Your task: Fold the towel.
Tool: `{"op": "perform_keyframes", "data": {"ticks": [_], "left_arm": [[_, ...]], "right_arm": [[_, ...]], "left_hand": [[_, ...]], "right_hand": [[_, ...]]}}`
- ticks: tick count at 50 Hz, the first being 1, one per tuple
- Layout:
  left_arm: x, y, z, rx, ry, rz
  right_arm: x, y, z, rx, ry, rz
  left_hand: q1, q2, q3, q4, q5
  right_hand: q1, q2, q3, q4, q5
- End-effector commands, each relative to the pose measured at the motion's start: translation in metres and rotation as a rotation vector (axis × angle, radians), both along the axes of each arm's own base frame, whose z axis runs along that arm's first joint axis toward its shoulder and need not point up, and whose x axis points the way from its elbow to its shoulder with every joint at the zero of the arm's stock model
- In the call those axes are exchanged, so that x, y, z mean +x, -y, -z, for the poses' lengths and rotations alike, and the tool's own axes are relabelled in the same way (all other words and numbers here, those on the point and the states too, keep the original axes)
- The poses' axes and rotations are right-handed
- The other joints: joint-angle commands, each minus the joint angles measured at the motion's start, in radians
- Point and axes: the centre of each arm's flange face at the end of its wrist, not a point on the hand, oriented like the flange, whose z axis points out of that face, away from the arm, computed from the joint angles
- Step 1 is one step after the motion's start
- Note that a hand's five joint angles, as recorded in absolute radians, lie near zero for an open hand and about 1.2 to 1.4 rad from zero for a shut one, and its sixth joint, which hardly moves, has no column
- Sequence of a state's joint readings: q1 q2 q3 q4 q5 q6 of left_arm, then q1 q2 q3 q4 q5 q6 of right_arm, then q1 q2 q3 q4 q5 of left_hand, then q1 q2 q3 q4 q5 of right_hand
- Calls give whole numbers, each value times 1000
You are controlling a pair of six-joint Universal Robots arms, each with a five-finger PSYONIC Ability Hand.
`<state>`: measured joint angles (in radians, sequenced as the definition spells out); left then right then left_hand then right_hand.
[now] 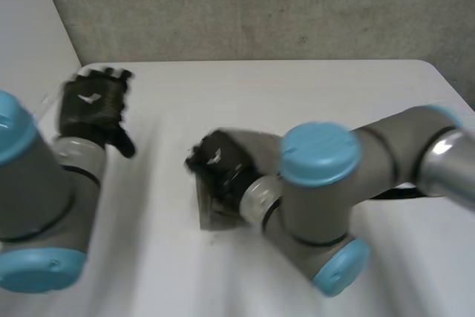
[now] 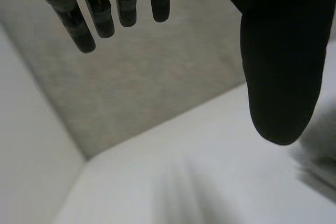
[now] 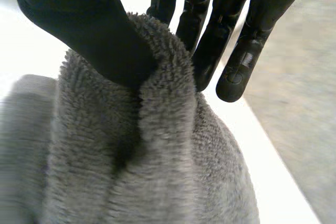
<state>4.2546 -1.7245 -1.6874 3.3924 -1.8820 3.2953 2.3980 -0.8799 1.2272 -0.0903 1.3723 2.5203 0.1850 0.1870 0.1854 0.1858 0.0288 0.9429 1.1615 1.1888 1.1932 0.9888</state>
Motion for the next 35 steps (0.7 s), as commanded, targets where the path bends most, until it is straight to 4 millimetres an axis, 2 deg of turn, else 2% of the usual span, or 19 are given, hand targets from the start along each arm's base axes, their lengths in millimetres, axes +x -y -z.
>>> {"op": "perform_keyframes", "data": {"ticks": [1,2,3,5,6,8,10,11,13,14,16,20,21,22,24,25,27,32,35], "left_arm": [[12,12,-12,-36,-15,-4],[8,13,-12,-37,-19,31],[8,13,-12,-37,-19,31],[-6,17,-8,-30,-36,123],[-6,17,-8,-30,-36,123],[-16,19,-6,-25,-62,165],[-39,21,3,6,-115,234],[-39,21,3,6,-115,234],[-63,18,12,32,-150,291],[-63,18,12,33,-150,291],[-72,19,20,61,-162,313],[-96,12,58,183,-165,360],[-99,7,73,245,-159,366],[-99,7,73,245,-159,366],[-96,3,97,355,-140,344],[-96,3,97,356,-140,343],[-93,-1,109,407,-116,326],[-78,-9,127,513,-54,263],[-72,-10,128,530,-44,240]], "right_arm": [[2,-14,21,31,-76,-22],[-1,-13,10,33,-53,10],[-2,-13,10,33,-52,10],[-18,-5,-28,78,71,103],[-18,-5,-28,78,72,103],[-47,20,-55,166,215,223],[-61,30,-62,204,267,270],[-61,30,-62,205,268,271],[-83,46,-65,302,345,346],[-83,46,-65,302,345,346],[-98,63,-61,399,403,390],[-108,78,-50,488,415,407],[-109,84,-33,547,386,409],[-109,84,-32,548,385,409],[-104,94,-5,634,327,417],[-104,94,-5,634,327,418],[-101,97,18,697,252,430],[-98,102,42,659,140,420],[-99,106,39,571,93,428]], "left_hand": [[31,29,31,31,13],[37,35,37,36,19],[37,35,37,37,19],[49,47,49,48,31],[49,47,49,48,31],[49,47,49,48,31],[52,50,52,51,34],[52,50,52,51,34],[52,50,52,51,34],[52,50,52,51,34],[52,50,52,51,34],[52,50,52,51,34],[52,50,52,51,34],[52,50,52,51,34],[43,41,43,42,25],[43,41,43,42,25],[34,32,34,34,16],[23,21,22,22,4],[20,18,19,19,1]], "right_hand": [[-595,-814,-841,-846,-816],[-768,-987,-1014,-1019,-989],[-768,-987,-1014,-1019,-989],[-768,-987,-1014,-1019,-989],[-768,-987,-1014,-1019,-989],[-768,-987,-1014,-1019,-989],[-768,-987,-1014,-1019,-989],[-768,-987,-1014,-1019,-989],[-768,-987,-1014,-1019,-989],[-768,-987,-1014,-1019,-989],[-768,-987,-1014,-1019,-989],[-768,-987,-1014,-1019,-989],[-768,-987,-1014,-1019,-989],[-768,-987,-1014,-1019,-989],[-768,-987,-1014,-1019,-989],[-768,-987,-1014,-1019,-989],[-768,-987,-1014,-1019,-989],[-768,-987,-1014,-1019,-989],[-768,-987,-1014,-1019,-989]]}}
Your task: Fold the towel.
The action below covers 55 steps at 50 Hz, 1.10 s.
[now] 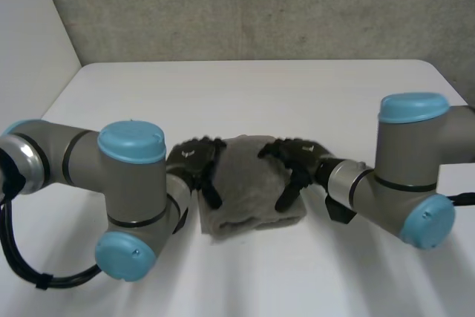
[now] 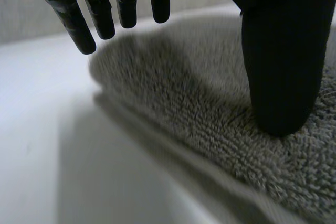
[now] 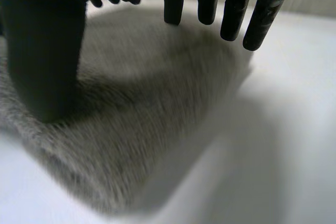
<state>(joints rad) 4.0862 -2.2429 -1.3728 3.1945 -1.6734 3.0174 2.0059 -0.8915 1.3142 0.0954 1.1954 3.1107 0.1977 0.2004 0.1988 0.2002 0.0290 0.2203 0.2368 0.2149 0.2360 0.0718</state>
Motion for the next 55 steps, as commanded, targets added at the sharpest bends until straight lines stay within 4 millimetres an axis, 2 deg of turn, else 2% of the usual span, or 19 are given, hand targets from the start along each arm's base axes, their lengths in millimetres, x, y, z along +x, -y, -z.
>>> {"op": "perform_keyframes", "data": {"ticks": [1,4,5,6,7,8,9,10,11,12,13,14,15,16,17,20,23,29,55], "left_arm": [[17,-5,9,69,72,-50],[16,-7,4,57,66,-43],[16,-7,3,57,66,-43],[14,-8,-11,25,45,-40],[13,-8,-29,-14,16,-37],[13,-8,-29,-15,16,-37],[13,-9,-49,-59,-17,-36],[14,-11,-71,-105,-50,-37],[14,-11,-71,-105,-50,-37],[16,-14,-95,-156,-90,-38],[21,-19,-119,-205,-126,-41],[21,-19,-119,-206,-127,-41],[26,-24,-140,-246,-156,-46],[26,-24,-140,-247,-156,-46],[33,-28,-160,-289,-184,-60],[56,-28,-193,-369,-213,-150],[84,-28,-220,-442,-193,-253],[104,-35,-226,-469,-120,-301],[102,-29,-223,-489,-119,-297]], "right_arm": [[2,7,15,-95,-154,-42],[1,9,-5,-157,-154,-22],[0,8,-27,-209,-130,-9],[-1,7,-46,-255,-101,3],[-1,7,-46,-255,-101,3],[-3,6,-68,-309,-58,26],[-6,5,-88,-355,-8,54],[-6,5,-88,-356,-7,54],[-11,3,-110,-404,47,88],[-11,3,-110,-405,48,88],[-16,2,-132,-450,101,132],[-23,-1,-155,-505,146,183],[-23,-1,-155,-505,147,183],[-33,-6,-177,-556,180,247],[-46,-12,-199,-612,198,321],[-68,-20,-226,-700,197,450],[-74,-25,-232,-723,179,489],[-81,-34,-221,-736,66,496],[-81,-48,-216,-769,-13,459]], "left_hand": [[7,4,6,4,1],[-2,-4,-3,-4,-8],[-2,-4,-3,-4,-8],[-5,-7,-6,-7,-11],[-5,-7,-6,-7,-11],[-5,-7,-6,-7,-11],[-5,-7,-6,-7,-11],[-5,-7,-6,-7,-11],[-5,-7,-6,-7,-11],[-2,-5,-3,-4,-8],[-2,-4,-3,-4,-8],[-2,-4,-3,-4,-8],[-2,-4,-3,-4,-8],[-2,-4,-3,-4,-8],[1,-2,0,-1,-5],[4,1,3,2,-2],[1,-2,0,-1,-5],[-16,-19,-18,-19,-22],[-19,-22,-21,-22,-25]], "right_hand": [[-46,-62,-40,-61,-72],[-46,-62,-40,-61,-72],[-46,-62,-40,-61,-72],[-46,-62,-40,-61,-72],[-46,-62,-40,-61,-72],[-46,-62,-40,-61,-72],[-46,-62,-40,-61,-72],[-46,-62,-40,-61,-72],[-46,-62,-40,-61,-72],[-46,-62,-40,-61,-72],[-46,-62,-40,-61,-72],[-46,-62,-40,-61,-72],[-46,-62,-40,-61,-72],[-46,-62,-40,-61,-72],[-46,-62,-40,-61,-72],[-46,-62,-40,-61,-72],[-46,-62,-40,-61,-72],[-46,-62,-40,-61,-72],[-46,-62,-40,-61,-72]]}}
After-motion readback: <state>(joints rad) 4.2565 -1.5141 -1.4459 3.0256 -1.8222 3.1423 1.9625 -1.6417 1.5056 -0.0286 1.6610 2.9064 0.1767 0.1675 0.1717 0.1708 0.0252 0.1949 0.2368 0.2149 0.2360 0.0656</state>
